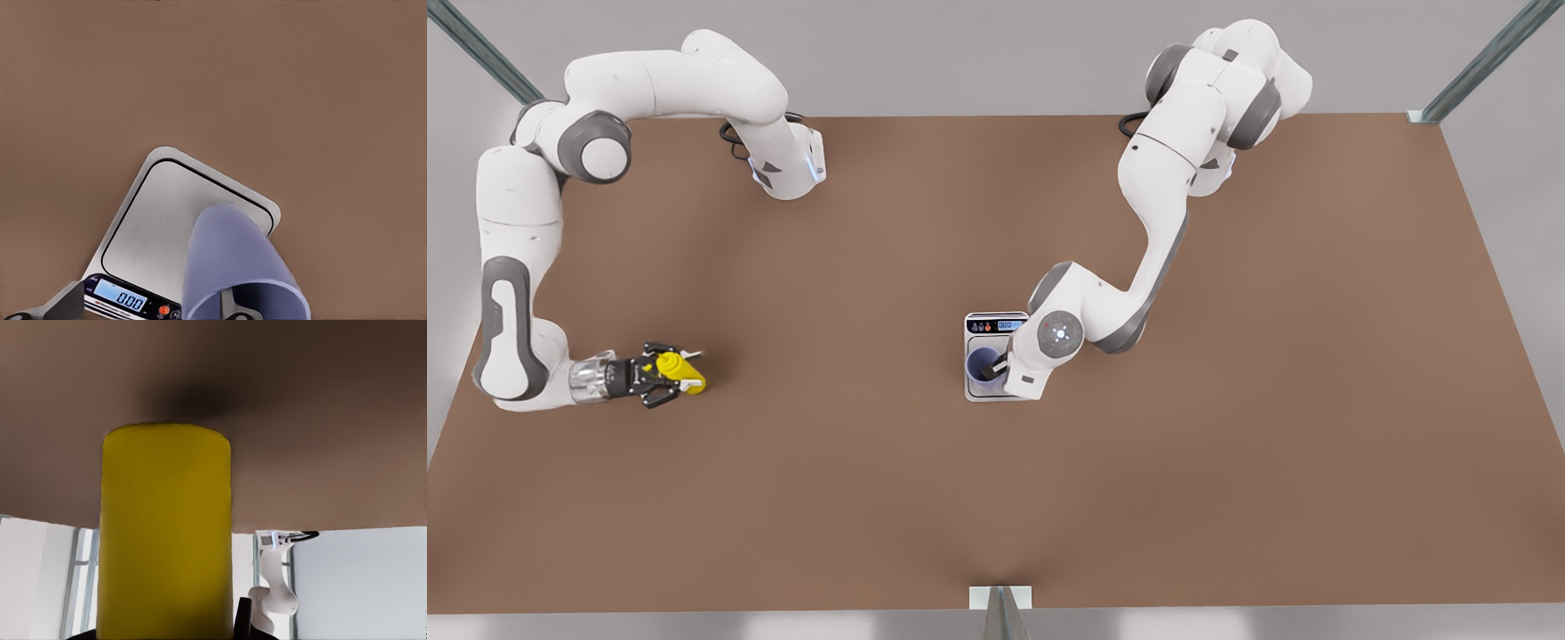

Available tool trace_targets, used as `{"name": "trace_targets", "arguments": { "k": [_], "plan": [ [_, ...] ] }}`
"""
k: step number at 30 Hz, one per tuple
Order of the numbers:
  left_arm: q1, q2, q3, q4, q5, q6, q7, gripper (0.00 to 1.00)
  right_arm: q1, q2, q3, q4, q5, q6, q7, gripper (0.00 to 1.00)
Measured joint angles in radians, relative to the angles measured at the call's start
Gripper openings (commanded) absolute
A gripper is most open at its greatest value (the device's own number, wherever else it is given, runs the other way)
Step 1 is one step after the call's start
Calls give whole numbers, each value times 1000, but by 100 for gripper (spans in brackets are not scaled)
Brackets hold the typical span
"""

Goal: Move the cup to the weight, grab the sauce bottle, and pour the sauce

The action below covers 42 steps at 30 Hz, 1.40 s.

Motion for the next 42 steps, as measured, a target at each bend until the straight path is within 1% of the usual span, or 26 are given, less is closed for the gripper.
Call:
{"name": "trace_targets", "arguments": {
  "k": [5, 8, 10, 11, 12, 13, 14, 15, 16, 17, 18, 19, 20, 21, 22, 23, 25, 27, 29, 30, 32, 36, 37, 40, 42],
  "plan": [
    [0, 0, -1, 1, 0, 0, 0, 100, 76, -83, -5, 17, -29, 6, 40, 21],
    [2, -13, 0, 2, -1, -19, 1, 100, 182, -178, -16, 15, -84, 37, 94, 21],
    [8, -41, 5, 5, -1, -66, 2, 100, 286, -245, -69, 10, -102, 59, 135, 21],
    [17, -84, 12, 4, 1, -118, 12, 100, 309, -266, -74, 8, -108, 72, 149, 21],
    [93, -158, 18, 5, 3, -275, 99, 100, 310, -275, -66, 11, -126, 80, 176, 21],
    [185, -261, 33, 5, 9, -458, 355, 100, 310, -297, -42, 9, -168, 104, 208, 21],
    [246, -338, 89, 5, 27, -583, 624, 100, 339, -321, -20, 7, -203, 121, 232, 21],
    [249, -382, 205, 5, 51, -650, 888, 100, 388, -343, -21, 9, -238, 132, 284, 21],
    [253, -412, 289, 5, 71, -666, 971, 100, 425, -355, -24, 11, -251, 134, 318, 21],
    [254, -434, 331, 5, 91, -669, 983, 100, 459, -368, -26, 15, -274, 147, 349, 21],
    [255, -469, 323, -9, 117, -669, 988, 100, 504, -383, -27, 22, -308, 159, 383, 21],
    [424, -545, 128, -83, 151, -644, 979, 100, 574, -403, -70, 31, -318, 179, 412, 21],
    [453, -621, 89, -172, 187, -604, 973, 100, 650, -415, -121, 53, -320, 181, 422, 21],
    [445, -634, 90, -193, 214, -606, 975, 100, 715, -430, -176, 70, -322, 179, 422, 21],
    [445, -628, 94, -189, 235, -622, 981, 100, 801, -444, -253, 88, -323, 177, 422, 21],
    [452, -626, 95, -189, 251, -646, 986, 100, 876, -446, -301, 118, -343, 175, 421, 21],
    [454, -629, 95, -187, 271, -653, 986, 100, 938, -443, -308, 194, -421, 188, 422, 21],
    [450, -629, 94, -187, 282, -660, 989, 100, 987, -433, -340, 247, -439, 235, 424, 21],
    [452, -629, 94, -187, 286, -667, 991, 100, 1027, -416, -346, 284, -442, 329, 429, 21],
    [453, -629, 94, -187, 288, -670, 991, 100, 1052, -387, -347, 338, -441, 360, 472, 21],
    [451, -628, 94, -187, 289, -675, 991, 100, 1095, -347, -334, 375, -431, 482, 611, 21],
    [452, -629, 94, -187, 291, -678, 991, 100, 1104, -321, -237, 413, -423, 664, 711, 21],
    [452, -629, 93, -187, 291, -678, 991, 100, 1105, -317, -207, 414, -424, 694, 713, 21],
    [452, -629, 91, -186, 291, -678, 989, 100, 1174, -315, -208, 431, -429, 734, 726, 21],
    [451, -628, 89, -187, 291, -678, 989, 100, 1234, -303, -211, 432, -490, 776, 727, 21]
  ]
}}
